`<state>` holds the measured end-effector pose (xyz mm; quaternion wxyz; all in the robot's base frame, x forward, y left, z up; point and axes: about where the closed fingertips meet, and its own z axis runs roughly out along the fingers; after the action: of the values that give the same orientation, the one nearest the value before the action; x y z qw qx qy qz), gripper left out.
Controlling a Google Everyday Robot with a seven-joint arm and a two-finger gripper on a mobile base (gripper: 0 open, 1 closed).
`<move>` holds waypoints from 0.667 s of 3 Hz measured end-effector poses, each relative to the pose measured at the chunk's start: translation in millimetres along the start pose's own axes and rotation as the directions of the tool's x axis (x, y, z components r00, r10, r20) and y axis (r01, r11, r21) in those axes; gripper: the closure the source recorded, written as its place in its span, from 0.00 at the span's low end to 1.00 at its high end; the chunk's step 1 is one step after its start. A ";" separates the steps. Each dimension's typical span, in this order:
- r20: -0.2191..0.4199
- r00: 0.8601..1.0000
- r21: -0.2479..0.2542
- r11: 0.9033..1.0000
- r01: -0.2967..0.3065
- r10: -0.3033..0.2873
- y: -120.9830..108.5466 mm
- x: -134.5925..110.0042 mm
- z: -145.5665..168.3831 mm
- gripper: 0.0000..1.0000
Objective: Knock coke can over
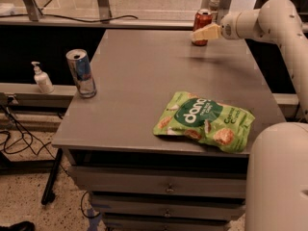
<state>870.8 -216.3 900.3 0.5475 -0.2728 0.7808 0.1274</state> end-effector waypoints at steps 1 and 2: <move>0.015 1.000 0.034 0.999 -0.001 0.000 2.3 2.3 8.2 0.00; 0.038 0.999 0.045 0.998 -0.032 0.031 -0.8 7.7 16.6 0.00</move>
Offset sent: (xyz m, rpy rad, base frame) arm 0.0208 -0.0060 -0.0117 0.0846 -0.0545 -0.0880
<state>882.4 -210.9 887.1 0.5659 -0.2456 0.7773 0.1234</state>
